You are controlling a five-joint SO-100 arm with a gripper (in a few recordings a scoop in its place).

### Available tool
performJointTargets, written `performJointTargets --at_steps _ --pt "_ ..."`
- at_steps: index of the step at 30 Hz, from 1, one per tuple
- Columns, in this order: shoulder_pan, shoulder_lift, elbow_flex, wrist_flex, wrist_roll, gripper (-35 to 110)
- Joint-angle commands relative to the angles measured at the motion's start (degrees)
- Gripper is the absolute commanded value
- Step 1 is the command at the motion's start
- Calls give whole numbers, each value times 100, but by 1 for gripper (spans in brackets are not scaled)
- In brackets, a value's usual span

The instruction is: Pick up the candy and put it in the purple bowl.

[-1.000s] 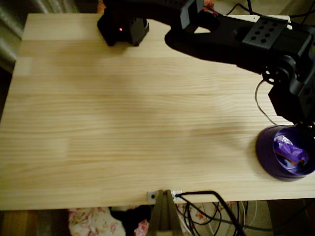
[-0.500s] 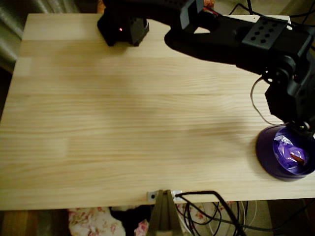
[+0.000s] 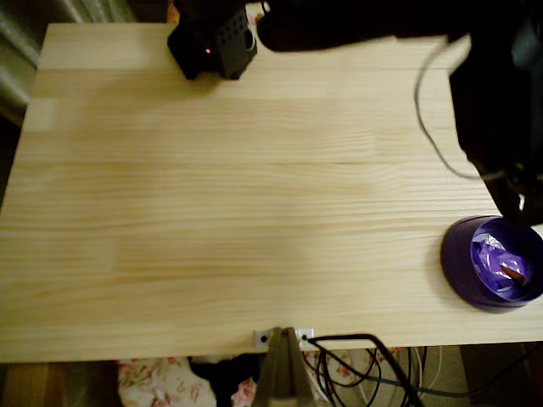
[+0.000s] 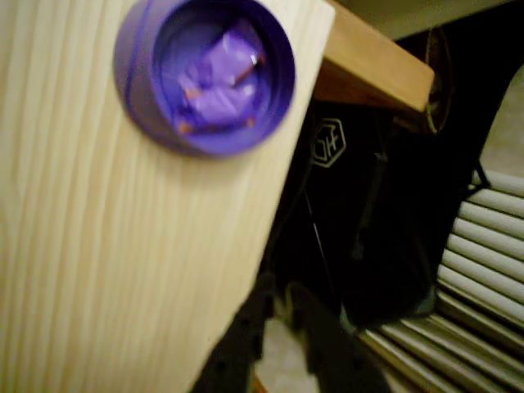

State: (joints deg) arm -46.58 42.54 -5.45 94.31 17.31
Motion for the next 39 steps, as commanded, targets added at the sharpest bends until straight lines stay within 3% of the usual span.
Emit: performJointTargets --at_steps 1,10,23,39 --pt "246 2127 229 413 9 0" --pt "1213 4597 1661 633 -483 0" --pt "2839 8174 5379 580 -844 0" --pt "3929 12305 12665 -1485 -967 0"
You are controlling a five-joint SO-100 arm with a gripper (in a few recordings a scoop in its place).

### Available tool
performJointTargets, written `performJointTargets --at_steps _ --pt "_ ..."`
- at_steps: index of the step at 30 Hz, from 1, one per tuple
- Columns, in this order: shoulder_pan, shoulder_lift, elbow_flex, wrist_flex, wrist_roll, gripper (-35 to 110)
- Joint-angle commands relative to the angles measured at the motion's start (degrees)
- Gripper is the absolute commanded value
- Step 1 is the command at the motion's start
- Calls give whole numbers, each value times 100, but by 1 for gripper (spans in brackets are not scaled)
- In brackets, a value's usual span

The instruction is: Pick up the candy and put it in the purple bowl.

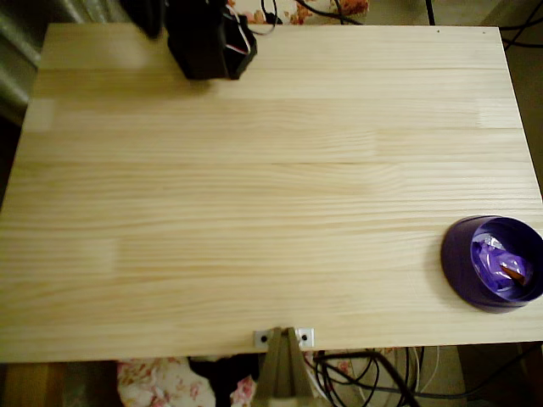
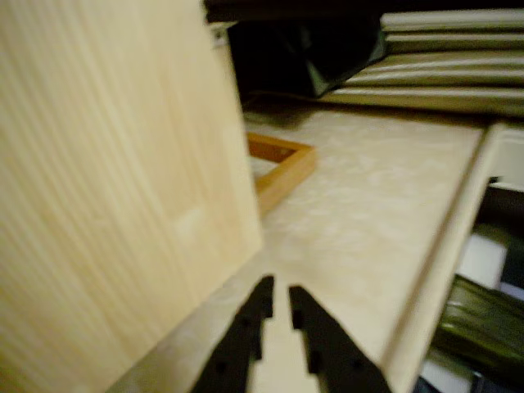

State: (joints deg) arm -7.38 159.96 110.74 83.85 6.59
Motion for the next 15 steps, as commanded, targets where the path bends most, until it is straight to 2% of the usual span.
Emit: performJointTargets --at_steps 1,15 --pt "18 694 1362 -580 97 0" --pt "132 2927 4896 -1696 -158 0"
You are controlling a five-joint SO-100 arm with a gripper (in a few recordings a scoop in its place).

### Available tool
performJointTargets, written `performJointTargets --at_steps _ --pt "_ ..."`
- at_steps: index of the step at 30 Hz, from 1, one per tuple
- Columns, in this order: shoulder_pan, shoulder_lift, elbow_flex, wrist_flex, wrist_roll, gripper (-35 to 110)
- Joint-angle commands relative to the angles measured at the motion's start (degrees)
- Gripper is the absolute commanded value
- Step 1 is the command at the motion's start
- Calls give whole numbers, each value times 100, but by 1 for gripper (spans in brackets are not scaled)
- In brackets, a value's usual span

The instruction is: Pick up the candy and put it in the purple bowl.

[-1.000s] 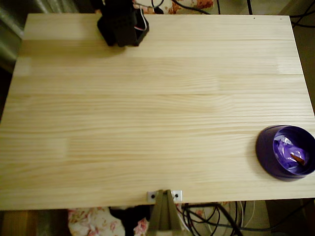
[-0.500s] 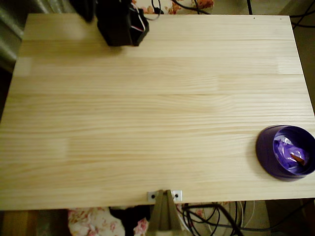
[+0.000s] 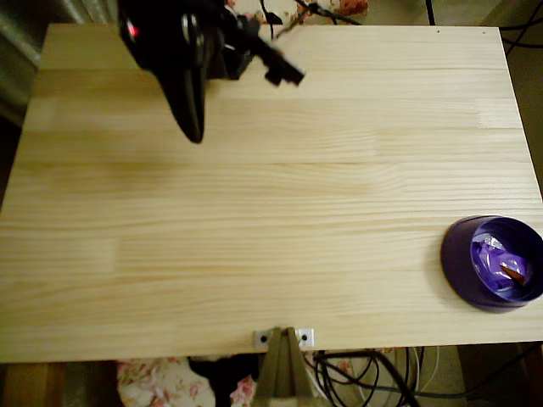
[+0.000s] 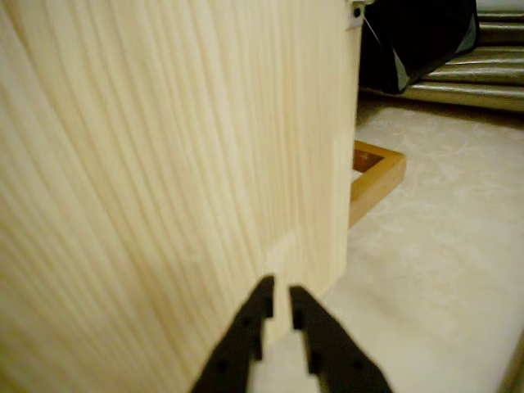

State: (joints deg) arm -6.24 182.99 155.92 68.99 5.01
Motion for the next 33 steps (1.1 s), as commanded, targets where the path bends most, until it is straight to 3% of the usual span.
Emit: performJointTargets --at_steps 1,10,20,33 --pt "62 809 571 -229 -35 0" --pt "281 967 1389 -598 -255 0" --pt "-88 967 2522 -1934 -343 0" --pt "176 967 2522 -1925 -53 0"
